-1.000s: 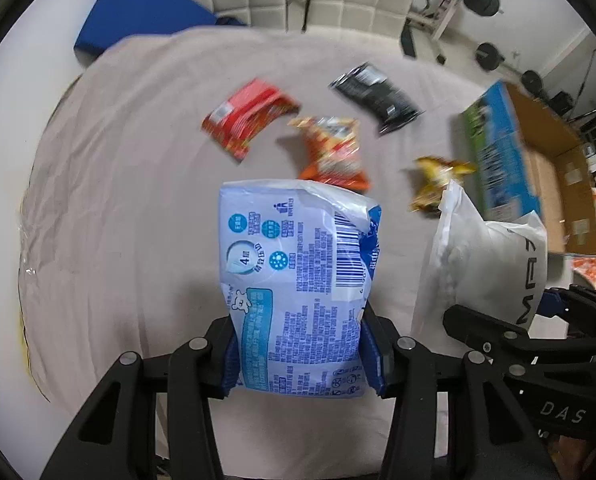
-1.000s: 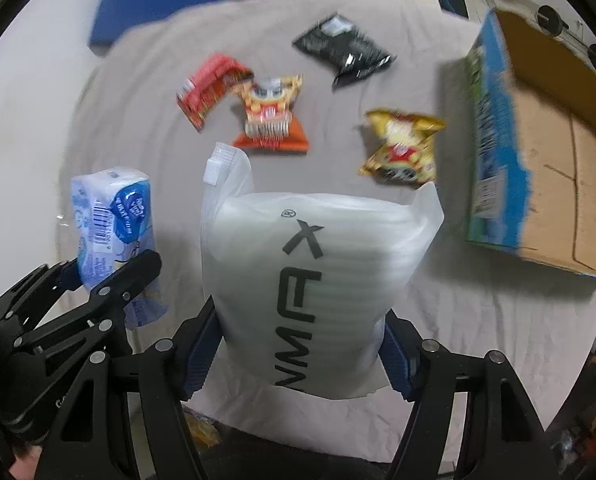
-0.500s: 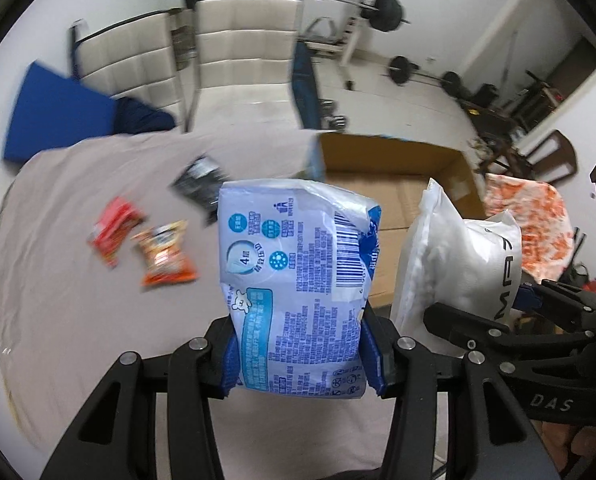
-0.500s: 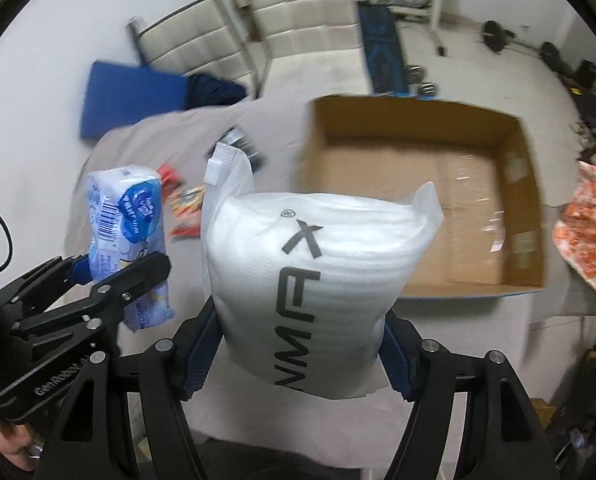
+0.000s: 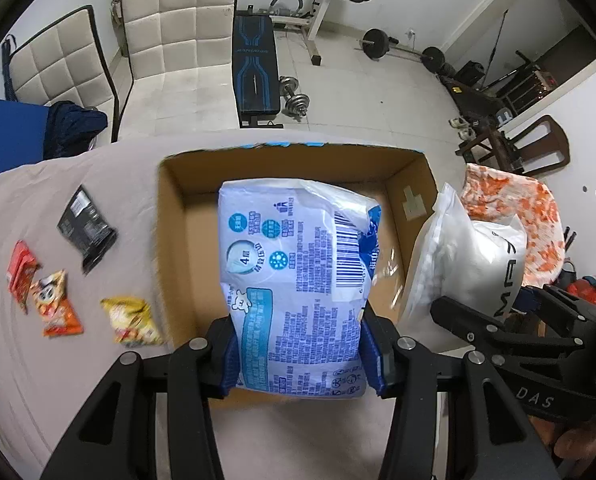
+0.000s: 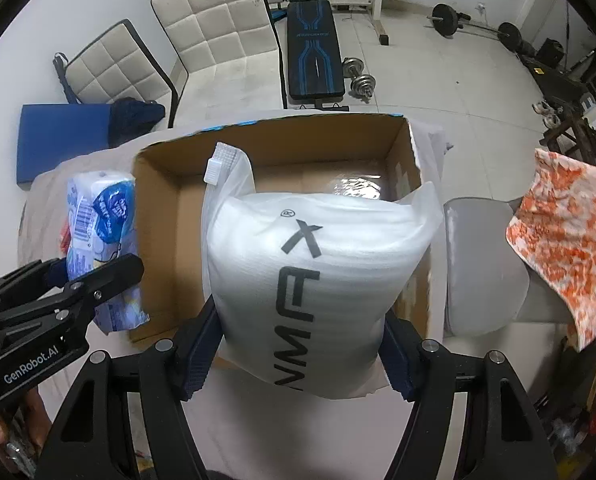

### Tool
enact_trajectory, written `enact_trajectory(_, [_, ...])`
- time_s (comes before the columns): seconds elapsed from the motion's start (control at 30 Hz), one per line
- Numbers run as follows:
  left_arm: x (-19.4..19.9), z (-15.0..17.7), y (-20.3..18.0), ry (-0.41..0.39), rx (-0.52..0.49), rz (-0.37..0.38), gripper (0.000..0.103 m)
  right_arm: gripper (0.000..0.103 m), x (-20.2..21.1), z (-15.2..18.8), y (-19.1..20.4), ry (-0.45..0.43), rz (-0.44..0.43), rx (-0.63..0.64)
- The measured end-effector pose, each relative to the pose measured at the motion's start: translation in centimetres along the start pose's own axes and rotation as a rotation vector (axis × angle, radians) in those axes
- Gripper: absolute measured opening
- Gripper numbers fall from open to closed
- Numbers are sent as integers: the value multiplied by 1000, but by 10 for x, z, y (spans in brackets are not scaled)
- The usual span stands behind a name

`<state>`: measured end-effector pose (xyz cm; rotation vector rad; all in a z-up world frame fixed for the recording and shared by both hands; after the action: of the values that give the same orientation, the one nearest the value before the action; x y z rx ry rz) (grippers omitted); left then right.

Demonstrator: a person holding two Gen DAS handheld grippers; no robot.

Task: Organize snacks
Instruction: 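Carry both held packets over the cardboard box with both tools, then open both tools to drop the packets into the box, then lift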

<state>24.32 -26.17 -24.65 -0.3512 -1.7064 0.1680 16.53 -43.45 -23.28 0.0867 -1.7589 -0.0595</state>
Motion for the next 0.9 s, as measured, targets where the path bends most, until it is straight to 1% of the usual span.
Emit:
enact_trajectory(0.07, [-17, -8, -5, 14, 15, -10, 46, 73, -20, -13, -13, 18, -8, 9])
enact_trajectory(0.13, [-32, -14, -6, 36, 32, -15, 46, 73, -47, -31, -20, 41, -19, 14])
enact_trajectory(0.33, [-83, -31, 2, 114, 93, -28, 46, 73, -99, -55, -28, 107, -33, 73])
enact_trajectory(0.53, [-127, -45, 12, 188, 154, -5, 46, 73, -141, -74, -29, 156, -27, 127])
enact_trajectory(0.63, [-142, -48, 13, 218, 180, 9, 46, 74, -160, -82, -29, 178, -22, 146])
enact_trajectory(0.7, [-147, -47, 12, 239, 187, 30, 48, 74, -168, -84, -27, 187, -14, 170])
enact_trajectory(0.83, [-153, -48, 6, 250, 169, 23, 49, 76, -182, -92, -28, 197, 5, 192])
enact_trajectory(0.9, [-153, -49, 5, 253, 167, 13, 54, 78, -188, -96, -29, 212, -7, 191])
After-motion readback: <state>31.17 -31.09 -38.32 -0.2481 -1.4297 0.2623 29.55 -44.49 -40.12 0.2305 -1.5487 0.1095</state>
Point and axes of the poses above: each gripper's, at about its wrist camera, not at the fingertips, and x roughly against the way its jaws point, y to its left, z to its underside, the point moved 3 cm from there along -x, roughly the way its jaws point, and after that the axes turned 12 degrees about x, right-handed, at the moved point
